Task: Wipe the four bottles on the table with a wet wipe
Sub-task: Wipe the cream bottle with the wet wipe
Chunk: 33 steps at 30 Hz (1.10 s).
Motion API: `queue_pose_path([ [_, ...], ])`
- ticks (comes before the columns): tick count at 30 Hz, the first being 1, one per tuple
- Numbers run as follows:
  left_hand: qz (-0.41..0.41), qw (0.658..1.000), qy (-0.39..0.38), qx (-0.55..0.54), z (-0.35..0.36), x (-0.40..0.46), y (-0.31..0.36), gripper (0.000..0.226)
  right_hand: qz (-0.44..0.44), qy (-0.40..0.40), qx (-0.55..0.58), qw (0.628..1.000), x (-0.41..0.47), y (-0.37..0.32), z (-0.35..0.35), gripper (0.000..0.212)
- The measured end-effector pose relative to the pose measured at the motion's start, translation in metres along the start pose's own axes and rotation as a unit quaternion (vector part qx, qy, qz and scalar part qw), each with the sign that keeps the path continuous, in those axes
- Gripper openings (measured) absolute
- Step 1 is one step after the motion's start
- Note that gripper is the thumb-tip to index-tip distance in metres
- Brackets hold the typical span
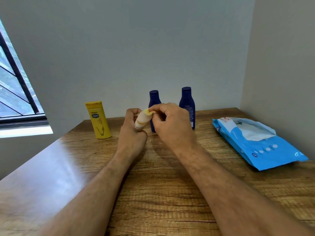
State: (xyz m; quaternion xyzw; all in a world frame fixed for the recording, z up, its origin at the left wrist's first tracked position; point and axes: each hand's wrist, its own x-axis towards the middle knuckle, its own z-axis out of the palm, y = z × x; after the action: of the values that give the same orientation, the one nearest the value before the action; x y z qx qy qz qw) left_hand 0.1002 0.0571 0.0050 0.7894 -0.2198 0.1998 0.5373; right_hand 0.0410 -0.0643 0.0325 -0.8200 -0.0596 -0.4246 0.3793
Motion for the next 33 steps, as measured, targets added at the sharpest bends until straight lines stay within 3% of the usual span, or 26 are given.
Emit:
queue_pose_path([
  [8,0.002,1.0,0.021,0.017,-0.0026,0.0015,-0.0059,0.036,-0.102,-0.079,-0.017,0.991,-0.0057,-0.0047,0.0024,0.024],
  [14,0.015,1.0,-0.002,0.016,-0.0018,0.0009,-0.0017,0.059,-0.01,0.006,0.002,1.0,0.0021,0.0016,0.0009,0.022],
  [17,0.01,1.0,0.012,0.014,-0.0009,0.0007,-0.0042,0.057,-0.008,-0.008,0.002,1.0,0.0011,0.0037,0.0009,0.023],
  [22,-0.005,0.999,0.04,0.017,-0.0032,0.003,-0.0079,0.037,-0.064,-0.104,0.004,0.993,-0.0038,-0.0008,0.004,0.024],
  [29,0.01,1.0,0.0,0.021,-0.0005,0.0011,-0.0009,0.061,0.063,0.006,0.053,0.997,0.0029,0.0043,-0.0003,0.019],
  [33,0.0,1.0,0.017,-0.003,-0.0024,0.0012,-0.0034,0.054,0.024,-0.027,0.045,0.998,-0.0007,0.0023,0.002,0.018],
])
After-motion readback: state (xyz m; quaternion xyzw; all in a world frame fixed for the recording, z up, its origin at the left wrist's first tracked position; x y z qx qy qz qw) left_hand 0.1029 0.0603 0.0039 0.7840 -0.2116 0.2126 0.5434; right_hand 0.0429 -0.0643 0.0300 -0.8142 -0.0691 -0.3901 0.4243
